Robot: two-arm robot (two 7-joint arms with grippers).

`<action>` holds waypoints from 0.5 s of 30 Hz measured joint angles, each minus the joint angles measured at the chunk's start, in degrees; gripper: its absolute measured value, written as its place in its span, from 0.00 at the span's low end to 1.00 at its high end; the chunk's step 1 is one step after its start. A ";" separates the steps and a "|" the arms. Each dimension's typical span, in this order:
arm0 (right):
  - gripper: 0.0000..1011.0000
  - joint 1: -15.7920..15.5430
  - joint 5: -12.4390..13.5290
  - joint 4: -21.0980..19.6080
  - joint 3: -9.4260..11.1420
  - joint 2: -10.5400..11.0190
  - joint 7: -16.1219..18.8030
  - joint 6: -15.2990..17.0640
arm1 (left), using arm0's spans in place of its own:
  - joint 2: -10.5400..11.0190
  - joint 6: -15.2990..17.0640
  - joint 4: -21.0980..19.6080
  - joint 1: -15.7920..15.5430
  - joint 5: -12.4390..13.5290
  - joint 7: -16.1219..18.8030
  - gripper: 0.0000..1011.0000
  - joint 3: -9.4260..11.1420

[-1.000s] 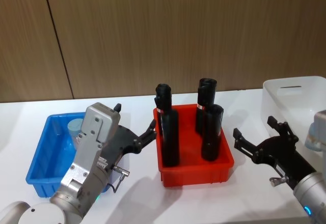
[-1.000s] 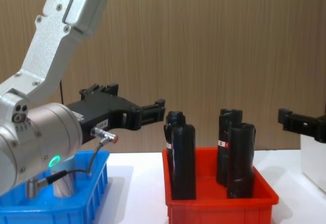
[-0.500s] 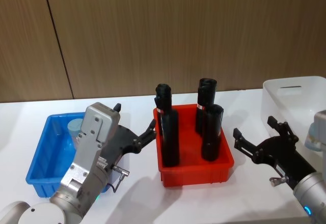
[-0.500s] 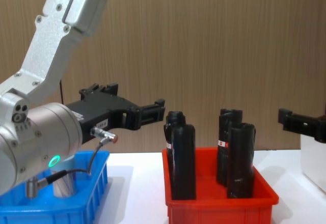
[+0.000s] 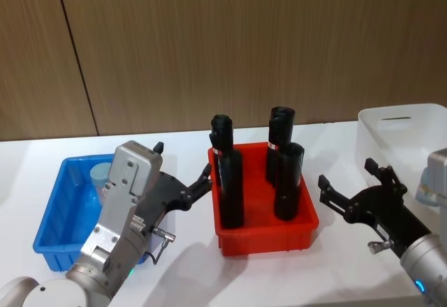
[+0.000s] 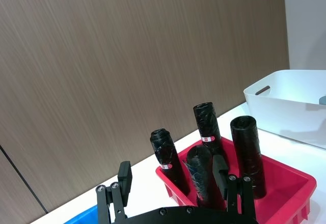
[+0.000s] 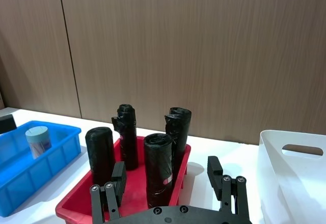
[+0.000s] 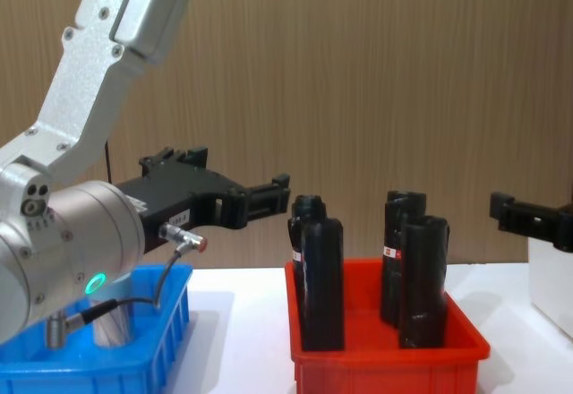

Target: Pick the cotton swabs from the blue box and place them into the white box.

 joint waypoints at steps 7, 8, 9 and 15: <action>0.99 2.43 0.11 3.41 0.43 -0.57 2.01 0.05 | 0.00 0.00 0.00 0.00 0.00 0.00 0.99 0.00; 0.99 3.13 0.23 4.37 0.48 -0.78 2.50 0.06 | 0.00 0.00 0.00 0.00 0.00 -0.01 0.99 0.00; 0.99 3.13 0.23 4.37 0.48 -0.78 2.50 0.06 | 0.00 0.00 0.00 0.00 0.00 -0.01 0.99 0.00; 0.99 6.77 0.94 9.37 0.69 -1.86 5.55 0.07 | 0.00 0.00 0.00 0.00 0.00 0.00 0.99 0.00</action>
